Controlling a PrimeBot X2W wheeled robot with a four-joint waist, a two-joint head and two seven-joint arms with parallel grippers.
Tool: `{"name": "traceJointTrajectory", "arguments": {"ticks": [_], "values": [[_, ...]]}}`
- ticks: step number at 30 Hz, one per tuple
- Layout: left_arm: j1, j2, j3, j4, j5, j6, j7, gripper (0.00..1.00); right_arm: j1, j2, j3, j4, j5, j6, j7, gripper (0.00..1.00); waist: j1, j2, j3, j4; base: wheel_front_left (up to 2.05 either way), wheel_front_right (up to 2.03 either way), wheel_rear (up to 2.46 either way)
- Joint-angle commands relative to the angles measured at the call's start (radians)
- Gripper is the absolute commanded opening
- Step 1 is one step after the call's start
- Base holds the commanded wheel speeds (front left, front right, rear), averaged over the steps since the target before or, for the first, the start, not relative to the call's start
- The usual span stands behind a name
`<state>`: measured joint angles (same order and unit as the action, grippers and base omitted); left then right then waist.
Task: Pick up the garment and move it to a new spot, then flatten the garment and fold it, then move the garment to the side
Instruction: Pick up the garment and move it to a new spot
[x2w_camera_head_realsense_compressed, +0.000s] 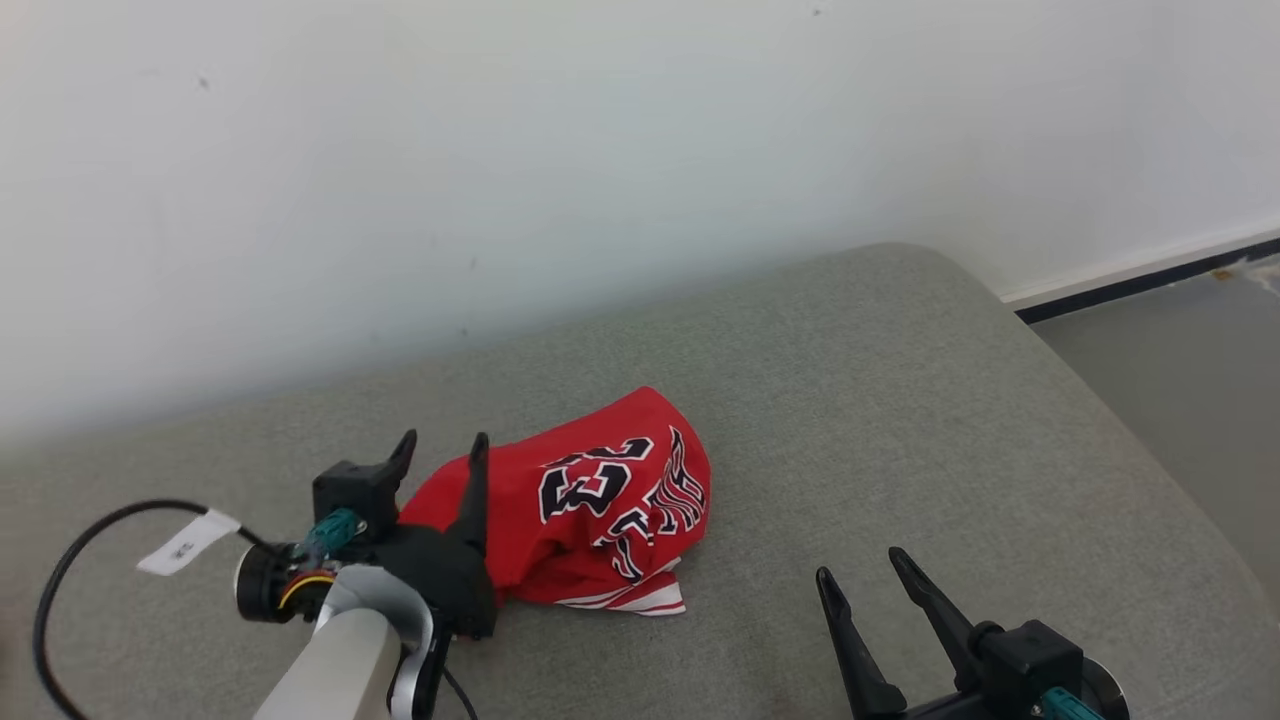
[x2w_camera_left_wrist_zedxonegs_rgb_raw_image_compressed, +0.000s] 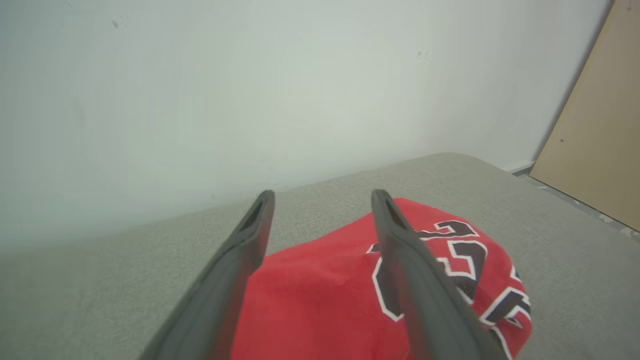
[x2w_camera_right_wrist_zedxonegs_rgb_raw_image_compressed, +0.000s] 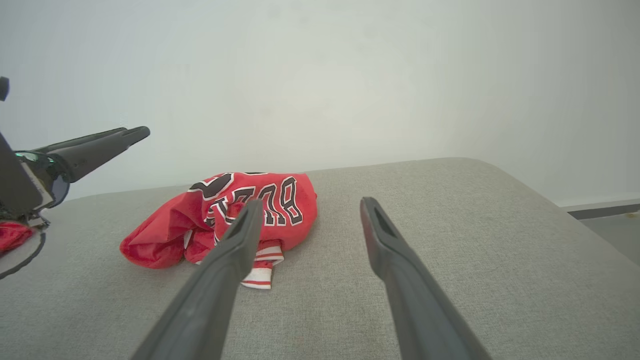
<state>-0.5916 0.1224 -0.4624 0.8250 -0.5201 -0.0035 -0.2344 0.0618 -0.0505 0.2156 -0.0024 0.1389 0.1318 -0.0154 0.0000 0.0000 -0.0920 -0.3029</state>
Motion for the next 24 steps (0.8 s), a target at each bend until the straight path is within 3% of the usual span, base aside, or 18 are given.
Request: {"name": "traceJointTrajectory", "arguments": {"ticks": [1, 9, 13, 18, 24], "values": [[0.035, 0.016, 0.012, -0.029, 0.015, 0.014, -0.017, 1.0, 0.009, 0.001, -0.002, -0.005, -0.002, -0.002, -0.004, 1.0, 0.0, 0.0, -0.017, 0.035, 0.0, 0.0, 0.0], [0.314, 0.087, 0.134, -0.42, 0.098, 0.089, -0.032, 1.0, 0.03, 0.0, -0.052, -0.014, 0.003, -0.002, -0.012, 1.0, 0.0, 0.0, -0.033, 0.133, 0.0, 0.0, 0.0], [0.477, 0.059, 0.209, -0.594, 0.132, 0.11, -0.033, 1.0, 0.035, 0.0, -0.101, -0.013, -0.021, -0.002, -0.029, 1.0, 0.0, 0.0, -0.037, 0.182, 0.0, 0.0, 0.0], [0.656, 0.05, 0.275, -0.739, 0.155, 0.086, -0.033, 1.0, 0.037, 0.0, -0.15, -0.004, -0.032, -0.002, -0.064, 1.0, 0.0, 0.0, -0.038, 0.224, 0.0, 0.0, 0.0], [0.793, 0.062, 0.316, -0.798, 0.195, 0.027, -0.033, 1.0, 0.042, -0.019, -0.17, 0.038, -0.026, -0.002, -0.105, 1.0, 0.0, 0.0, -0.031, 0.276, 0.0, 0.0, 0.0]]}}
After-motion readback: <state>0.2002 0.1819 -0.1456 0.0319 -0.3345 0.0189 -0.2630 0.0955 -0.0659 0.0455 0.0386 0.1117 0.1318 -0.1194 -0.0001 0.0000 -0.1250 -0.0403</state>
